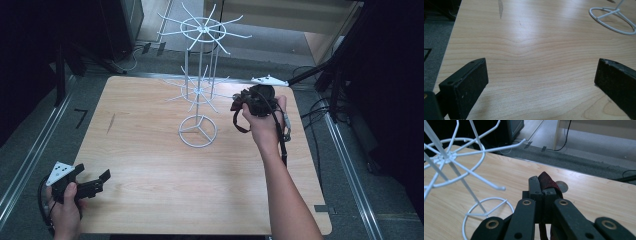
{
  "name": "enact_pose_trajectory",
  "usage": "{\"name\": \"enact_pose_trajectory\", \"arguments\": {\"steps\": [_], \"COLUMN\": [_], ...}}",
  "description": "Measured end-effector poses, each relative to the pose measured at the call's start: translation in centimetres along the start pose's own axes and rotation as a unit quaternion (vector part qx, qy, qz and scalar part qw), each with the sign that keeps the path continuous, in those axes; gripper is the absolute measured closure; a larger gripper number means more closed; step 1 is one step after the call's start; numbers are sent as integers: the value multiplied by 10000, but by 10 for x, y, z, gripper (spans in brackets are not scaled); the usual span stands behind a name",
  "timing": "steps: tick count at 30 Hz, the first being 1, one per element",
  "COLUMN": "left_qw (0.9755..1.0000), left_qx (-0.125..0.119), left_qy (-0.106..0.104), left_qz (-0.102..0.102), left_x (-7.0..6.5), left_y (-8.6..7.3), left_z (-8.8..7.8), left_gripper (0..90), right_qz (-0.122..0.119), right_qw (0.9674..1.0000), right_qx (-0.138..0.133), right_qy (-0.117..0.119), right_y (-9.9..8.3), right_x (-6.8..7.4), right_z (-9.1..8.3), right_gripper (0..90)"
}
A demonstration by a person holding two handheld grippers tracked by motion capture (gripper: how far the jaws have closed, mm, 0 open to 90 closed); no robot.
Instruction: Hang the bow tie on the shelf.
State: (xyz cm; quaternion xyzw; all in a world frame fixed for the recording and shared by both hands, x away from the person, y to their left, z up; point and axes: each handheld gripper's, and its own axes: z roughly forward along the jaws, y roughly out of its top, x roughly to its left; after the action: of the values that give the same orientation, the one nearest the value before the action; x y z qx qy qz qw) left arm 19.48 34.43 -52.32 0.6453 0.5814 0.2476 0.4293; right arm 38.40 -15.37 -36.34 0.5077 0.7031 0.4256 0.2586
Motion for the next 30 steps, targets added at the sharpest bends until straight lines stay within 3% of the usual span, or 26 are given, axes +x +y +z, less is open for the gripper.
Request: {"name": "enact_pose_trajectory", "arguments": {"steps": [15,30], "left_qw": [10000,10000], "left_qx": [-2,-7], "left_qy": [-8,-14], "left_qz": [0,-4], "left_x": [0,0], "left_y": [0,0], "left_z": [0,0], "left_gripper": [0,0], "right_qz": [-55,-44], "right_qw": [9998,9995], "right_qx": [-191,-302], "right_qy": [-87,109], "right_y": [18,23], "right_x": [19,41], "right_z": [10,10], "right_gripper": [900,900]}}
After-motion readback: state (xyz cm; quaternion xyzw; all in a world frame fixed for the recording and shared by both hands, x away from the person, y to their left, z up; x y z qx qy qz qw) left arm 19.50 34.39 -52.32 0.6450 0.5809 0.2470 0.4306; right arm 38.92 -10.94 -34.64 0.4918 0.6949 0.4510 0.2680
